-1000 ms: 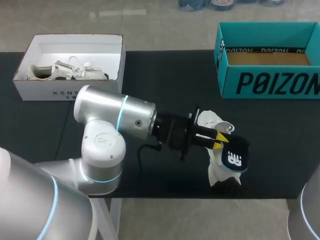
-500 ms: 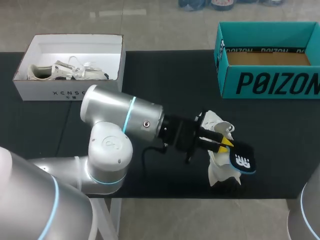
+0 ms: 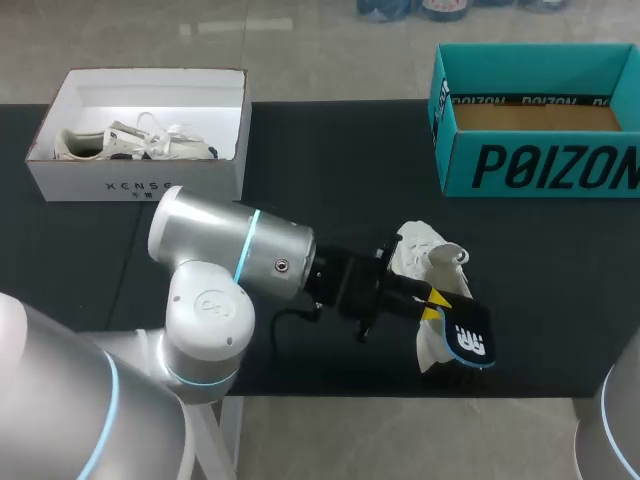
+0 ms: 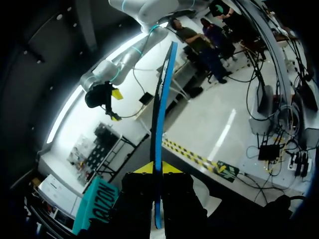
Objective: Take the shoe out of the shoebox, open the shoe tongue, remove and reinsert the insole, then place the shoe into the shoebox
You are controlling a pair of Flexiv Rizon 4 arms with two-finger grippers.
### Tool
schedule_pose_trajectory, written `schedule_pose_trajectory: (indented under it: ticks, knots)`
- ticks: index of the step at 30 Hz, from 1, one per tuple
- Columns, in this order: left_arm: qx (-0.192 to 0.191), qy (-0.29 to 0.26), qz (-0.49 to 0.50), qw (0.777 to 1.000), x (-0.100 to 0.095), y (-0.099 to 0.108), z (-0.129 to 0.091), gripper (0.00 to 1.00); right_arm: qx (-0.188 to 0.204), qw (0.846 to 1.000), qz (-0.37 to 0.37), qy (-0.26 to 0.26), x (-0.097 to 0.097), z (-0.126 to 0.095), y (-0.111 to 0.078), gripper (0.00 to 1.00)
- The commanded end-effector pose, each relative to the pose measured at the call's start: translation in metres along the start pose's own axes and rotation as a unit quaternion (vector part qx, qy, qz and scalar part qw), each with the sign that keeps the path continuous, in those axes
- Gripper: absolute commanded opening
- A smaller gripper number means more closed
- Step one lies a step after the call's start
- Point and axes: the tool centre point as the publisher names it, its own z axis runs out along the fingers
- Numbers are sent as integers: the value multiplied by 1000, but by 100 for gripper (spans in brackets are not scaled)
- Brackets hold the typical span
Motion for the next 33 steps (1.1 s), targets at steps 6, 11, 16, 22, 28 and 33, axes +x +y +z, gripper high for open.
schedule_pose_trajectory:
  ticks: [6, 11, 16, 22, 28, 33]
  knots:
    - [2, -10, 27, 1000, 9, 17, 14, 0, -96, 993, 0, -69, 8, 0, -9, 100]
    - [10, -14, 27, 999, 12, 20, 19, 0, -96, 993, 0, -69, 8, 0, -9, 100]
    - [10, -11, 35, 999, 11, 19, 22, 0, -96, 993, 0, -69, 8, 0, -9, 100]
    - [-6, -2, 41, 999, 19, 30, 19, 0, -96, 993, 0, -69, 8, 0, -9, 100]
    - [-22, 4, 45, 999, 24, 46, 15, 0, -96, 993, 0, -69, 8, 0, -9, 100]
    - [-35, 3, 49, 998, 23, 60, 11, 0, -96, 993, 0, -69, 8, 0, -9, 100]
